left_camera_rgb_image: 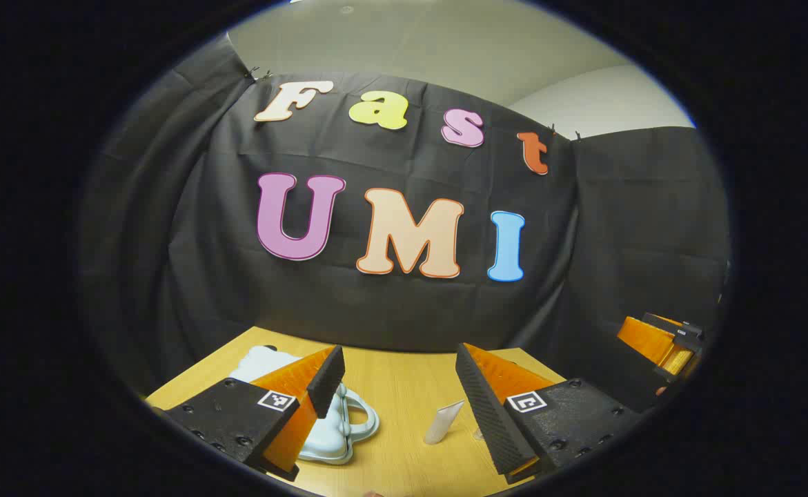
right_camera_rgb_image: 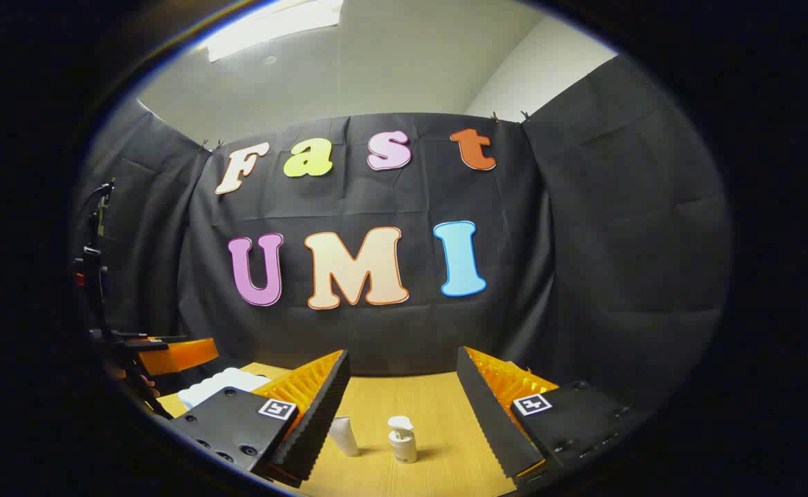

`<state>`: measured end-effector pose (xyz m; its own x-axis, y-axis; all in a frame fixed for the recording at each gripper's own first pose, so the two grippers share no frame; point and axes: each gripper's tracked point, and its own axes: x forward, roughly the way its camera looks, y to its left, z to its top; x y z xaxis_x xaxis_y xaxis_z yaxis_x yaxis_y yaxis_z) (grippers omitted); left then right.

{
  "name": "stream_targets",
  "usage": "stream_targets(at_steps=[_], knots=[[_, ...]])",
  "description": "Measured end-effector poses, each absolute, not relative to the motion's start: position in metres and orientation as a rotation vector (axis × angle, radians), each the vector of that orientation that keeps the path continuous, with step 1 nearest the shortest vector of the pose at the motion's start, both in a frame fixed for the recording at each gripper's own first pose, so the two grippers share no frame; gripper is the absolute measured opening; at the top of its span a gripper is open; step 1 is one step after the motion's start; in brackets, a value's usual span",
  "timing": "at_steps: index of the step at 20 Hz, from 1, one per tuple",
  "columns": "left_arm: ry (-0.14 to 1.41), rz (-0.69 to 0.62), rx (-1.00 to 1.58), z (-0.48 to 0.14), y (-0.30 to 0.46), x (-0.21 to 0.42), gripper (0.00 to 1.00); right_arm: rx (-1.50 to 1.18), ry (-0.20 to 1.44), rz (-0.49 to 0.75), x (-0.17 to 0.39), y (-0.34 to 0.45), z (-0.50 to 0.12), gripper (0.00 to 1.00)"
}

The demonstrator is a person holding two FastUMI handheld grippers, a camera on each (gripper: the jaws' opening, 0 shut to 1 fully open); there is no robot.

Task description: First open the suitcase, pack the skin care products into it, and then close the suitcase.

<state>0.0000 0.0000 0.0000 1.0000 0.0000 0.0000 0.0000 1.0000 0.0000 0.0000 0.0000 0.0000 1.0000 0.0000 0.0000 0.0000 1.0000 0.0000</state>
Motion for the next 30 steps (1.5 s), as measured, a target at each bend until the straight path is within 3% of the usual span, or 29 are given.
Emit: stream_targets(at_steps=[20, 30], knots=[[0.355, -0.003, -0.164, -0.092, 0.029, 0.114, 0.95, -0.038, 0.068, -0.072, 0.001, -0.021, -0.008, 0.98], [0.885, 0.056, -0.254, -0.195, 0.045, 0.147, 0.96, -0.058, 0.102, -0.106, -0.012, -0.023, -0.024, 0.98]])
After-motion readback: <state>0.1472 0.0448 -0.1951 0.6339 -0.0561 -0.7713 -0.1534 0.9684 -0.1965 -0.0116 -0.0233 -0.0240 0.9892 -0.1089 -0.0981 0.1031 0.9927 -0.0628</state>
